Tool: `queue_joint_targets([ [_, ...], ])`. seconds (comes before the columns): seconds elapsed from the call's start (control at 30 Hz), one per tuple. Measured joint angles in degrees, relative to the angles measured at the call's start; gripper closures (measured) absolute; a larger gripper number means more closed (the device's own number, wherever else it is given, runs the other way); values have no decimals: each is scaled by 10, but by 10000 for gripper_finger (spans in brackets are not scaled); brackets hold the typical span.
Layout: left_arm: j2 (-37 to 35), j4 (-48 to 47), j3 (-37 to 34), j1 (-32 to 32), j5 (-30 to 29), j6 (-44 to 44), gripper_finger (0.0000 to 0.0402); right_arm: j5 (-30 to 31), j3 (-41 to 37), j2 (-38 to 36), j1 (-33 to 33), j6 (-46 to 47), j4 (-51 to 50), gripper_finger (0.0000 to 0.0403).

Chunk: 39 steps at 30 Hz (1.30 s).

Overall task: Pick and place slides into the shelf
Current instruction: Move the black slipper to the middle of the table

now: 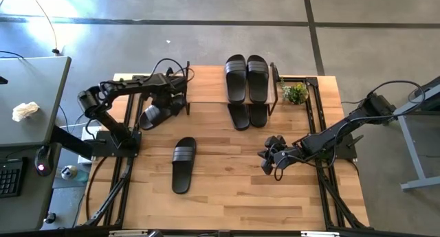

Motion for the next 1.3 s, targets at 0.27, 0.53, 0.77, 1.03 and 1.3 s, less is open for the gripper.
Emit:
queue_joint_targets([
  [0.27, 2, -51, -2, 20, 12, -84, 401, 0, 0, 0, 0, 0, 0, 402],
  [0.53, 3, -47, -2, 19, 36, -99, 401, -1, 0, 0, 0, -3, 0, 402],
  [0.77, 2, -31, -2, 20, 31, -93, 401, -1, 0, 0, 0, -3, 0, 402],
  [1.03, 2, -21, 8, 20, -28, -93, 401, -2, 0, 0, 0, -3, 0, 402],
  [1.3, 2, 9, 10, 37, -43, -92, 401, -5, 0, 0, 0, 4, 1, 402],
])
